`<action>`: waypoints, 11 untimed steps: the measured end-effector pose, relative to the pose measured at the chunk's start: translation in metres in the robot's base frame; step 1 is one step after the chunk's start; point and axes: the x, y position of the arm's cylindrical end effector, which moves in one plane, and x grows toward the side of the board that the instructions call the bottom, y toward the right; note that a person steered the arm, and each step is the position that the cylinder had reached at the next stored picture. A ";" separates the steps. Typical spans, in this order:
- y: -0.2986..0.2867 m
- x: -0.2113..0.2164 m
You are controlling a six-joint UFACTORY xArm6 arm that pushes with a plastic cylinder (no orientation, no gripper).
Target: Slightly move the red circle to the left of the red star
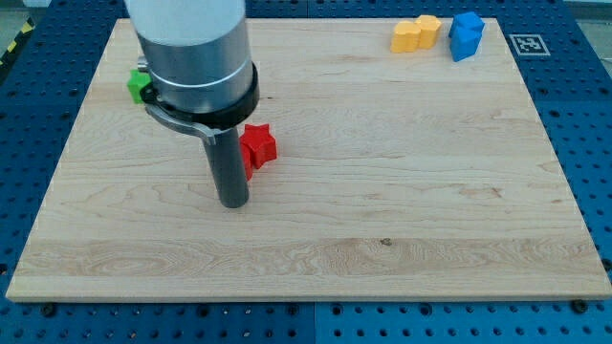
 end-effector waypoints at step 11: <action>-0.020 -0.049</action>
